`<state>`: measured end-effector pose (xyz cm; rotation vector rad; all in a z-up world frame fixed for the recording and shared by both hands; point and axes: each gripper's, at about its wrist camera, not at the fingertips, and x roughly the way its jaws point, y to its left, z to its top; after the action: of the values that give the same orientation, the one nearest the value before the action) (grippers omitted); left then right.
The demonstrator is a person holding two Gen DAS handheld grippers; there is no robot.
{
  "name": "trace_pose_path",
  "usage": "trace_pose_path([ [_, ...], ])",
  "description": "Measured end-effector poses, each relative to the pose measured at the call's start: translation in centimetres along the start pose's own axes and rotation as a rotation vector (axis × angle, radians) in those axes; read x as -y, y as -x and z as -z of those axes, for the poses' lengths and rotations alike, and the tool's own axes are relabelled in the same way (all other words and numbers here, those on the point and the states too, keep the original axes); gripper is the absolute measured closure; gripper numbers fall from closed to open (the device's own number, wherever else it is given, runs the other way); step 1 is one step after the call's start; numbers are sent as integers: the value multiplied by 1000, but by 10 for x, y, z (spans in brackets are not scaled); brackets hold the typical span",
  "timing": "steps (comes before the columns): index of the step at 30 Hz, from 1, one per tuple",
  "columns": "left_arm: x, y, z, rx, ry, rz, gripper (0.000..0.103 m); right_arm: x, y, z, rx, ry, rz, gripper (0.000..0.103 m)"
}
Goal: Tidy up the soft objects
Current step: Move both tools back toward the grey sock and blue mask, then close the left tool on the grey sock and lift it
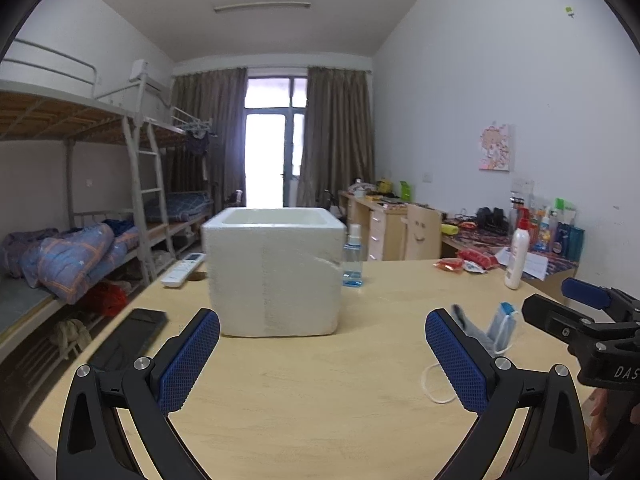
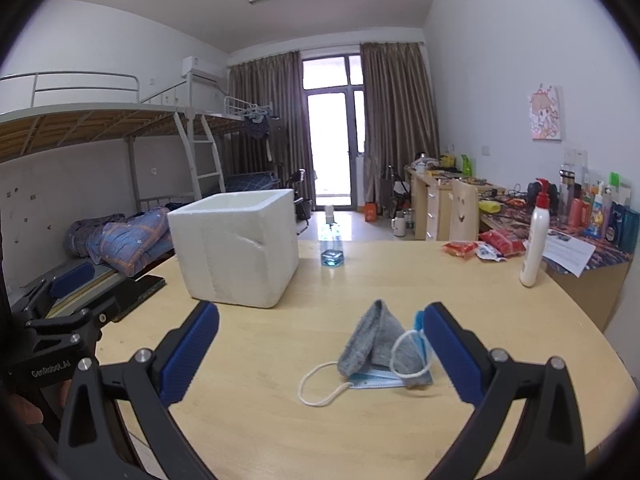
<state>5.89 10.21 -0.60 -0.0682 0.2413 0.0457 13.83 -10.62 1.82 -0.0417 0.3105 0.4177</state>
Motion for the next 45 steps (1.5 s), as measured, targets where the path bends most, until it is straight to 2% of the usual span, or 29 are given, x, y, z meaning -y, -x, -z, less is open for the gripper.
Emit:
trace_pose_path([
  [4, 17, -11, -2, -11, -15, 53, 0, 8, 6, 3, 1, -8, 36, 0],
  [12, 65, -40, -4, -62, -49, 196, 0, 49, 23, 14, -21, -54, 163, 0],
  [18, 94, -51, -2, -77, -87, 246, 0, 71, 32, 21, -35, -77, 224, 0],
  [21, 100, -59, -1, -103, -82, 265, 0, 77, 30, 24, -45, -89, 221, 0],
  [24, 104, -66, 0, -110, -97, 245, 0, 79, 25, 26, -57, -95, 216, 0],
  [31, 109, -87, -3, -149, -104, 297, 0, 86, 12, 29, -83, -104, 196, 0],
  [38, 116, -111, -2, -183, -122, 300, 0, 93, -7, 30, -118, -111, 180, 0],
  [42, 116, -128, 0, -231, -105, 324, 0, 97, -18, 33, -154, -101, 183, 0],
  [45, 120, -142, 3, -256, -106, 313, 0, 99, -21, 38, -173, -102, 173, 0],
])
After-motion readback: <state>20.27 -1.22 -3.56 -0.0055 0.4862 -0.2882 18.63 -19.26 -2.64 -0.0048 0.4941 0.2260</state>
